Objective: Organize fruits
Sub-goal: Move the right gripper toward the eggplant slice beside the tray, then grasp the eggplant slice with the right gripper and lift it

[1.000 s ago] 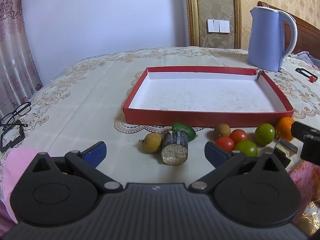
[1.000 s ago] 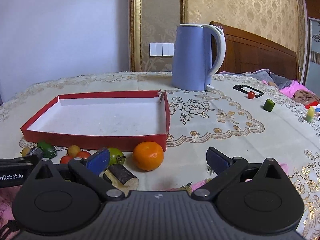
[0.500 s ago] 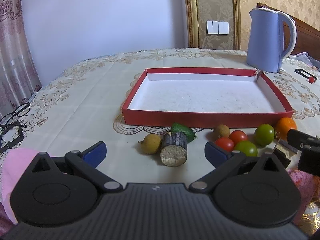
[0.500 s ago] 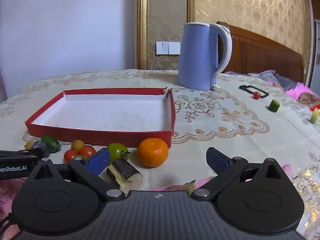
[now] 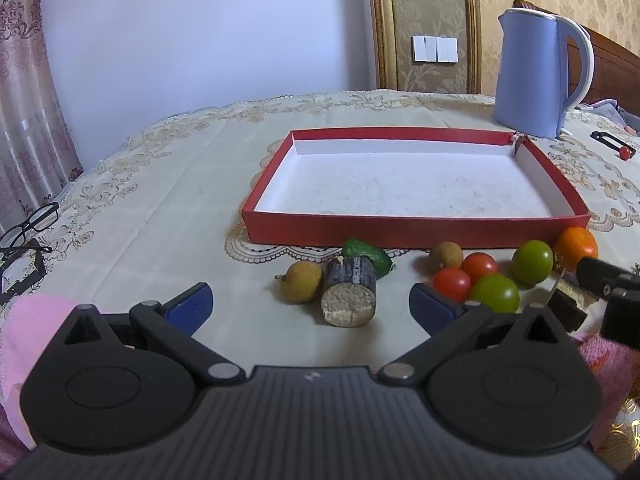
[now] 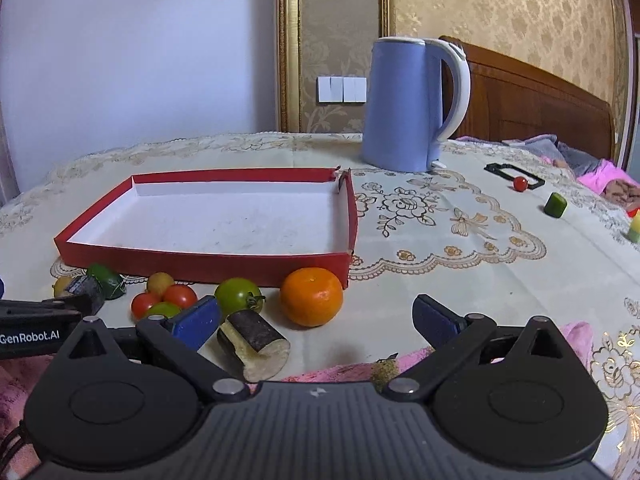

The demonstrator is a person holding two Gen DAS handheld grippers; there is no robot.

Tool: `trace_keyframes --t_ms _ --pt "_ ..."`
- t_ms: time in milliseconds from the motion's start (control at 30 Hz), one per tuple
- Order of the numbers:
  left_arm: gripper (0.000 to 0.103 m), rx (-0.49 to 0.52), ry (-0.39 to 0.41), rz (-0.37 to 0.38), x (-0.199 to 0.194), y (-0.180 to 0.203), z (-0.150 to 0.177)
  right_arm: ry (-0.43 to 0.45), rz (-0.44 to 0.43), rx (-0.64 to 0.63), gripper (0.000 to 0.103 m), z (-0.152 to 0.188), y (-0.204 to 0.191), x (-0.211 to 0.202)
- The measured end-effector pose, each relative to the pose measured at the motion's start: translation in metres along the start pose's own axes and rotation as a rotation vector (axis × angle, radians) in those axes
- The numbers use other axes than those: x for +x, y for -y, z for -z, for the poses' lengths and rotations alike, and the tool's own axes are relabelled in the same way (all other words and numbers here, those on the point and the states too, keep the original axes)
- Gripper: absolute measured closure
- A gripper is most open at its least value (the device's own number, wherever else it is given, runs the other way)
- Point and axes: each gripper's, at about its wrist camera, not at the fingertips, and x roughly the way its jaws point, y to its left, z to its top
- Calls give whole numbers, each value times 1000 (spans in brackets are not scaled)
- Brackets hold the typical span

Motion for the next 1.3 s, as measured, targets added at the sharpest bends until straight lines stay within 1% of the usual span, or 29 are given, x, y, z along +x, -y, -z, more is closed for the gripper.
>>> trace_keyframes --t_ms 67,167,267,333,400,467,533,600,667,700,733,833,867,900,967,1000,1033,1067,1100,1133,1167,1300 --pt "0 6 -2 1 1 0 1 14 13 12 0 0 3 -1" --pt "0 4 -4 9 1 0 3 16 8 -34 0 2 5 -5" --pt "0 1 -1 20 1 -1 5 -1 -7 -63 0 5 9 -8" --pt "0 5 1 12 1 -1 6 -22 -28 -71 0 10 14 -8" --pt "0 -2 0 11 3 -2 7 -41 -48 -40 0 12 22 -6" --pt "0 -17 -2 19 4 -5 7 -59 -98 24 0 14 32 -4" --pt "0 -18 -8 17 6 -6 7 -62 -146 60 0 15 38 -3" --pt "0 -20 -15 20 7 -6 8 -65 -135 37 0 14 32 -2" --pt "0 -22 -19 23 8 -6 8 -52 -114 -28 0 14 19 -1" --pt "0 -22 -20 23 8 -6 9 -49 -114 -52 5 14 14 -1" --pt "0 -23 -20 23 9 -7 9 -53 -125 -72 13 13 8 0" --pt "0 -29 -19 23 10 -8 10 -89 -166 -87 28 10 2 9" --pt "0 -30 -18 23 10 -8 9 -96 -174 -90 30 9 0 12" --pt "0 -32 -15 25 11 -9 8 -100 -177 -93 34 8 -2 15" --pt "0 -38 -9 29 10 -10 7 -115 -195 -92 39 8 -4 21" --pt "0 -39 -8 28 10 -10 6 -126 -214 -87 45 8 -4 24" --pt "0 -38 -4 28 10 -10 6 -135 -232 -82 50 8 -3 24" --pt "0 -36 2 29 9 -10 6 -135 -235 -87 52 9 -5 25" --pt "0 -32 5 29 9 -9 6 -132 -236 -99 58 9 -7 24" --pt "0 -26 5 27 10 -8 6 -130 -249 -117 66 10 -9 23" --pt "0 -22 8 25 11 -8 5 -131 -261 -126 69 10 -11 23" --pt "0 -37 -4 22 19 -11 2 -111 -257 -143 69 13 -14 21"
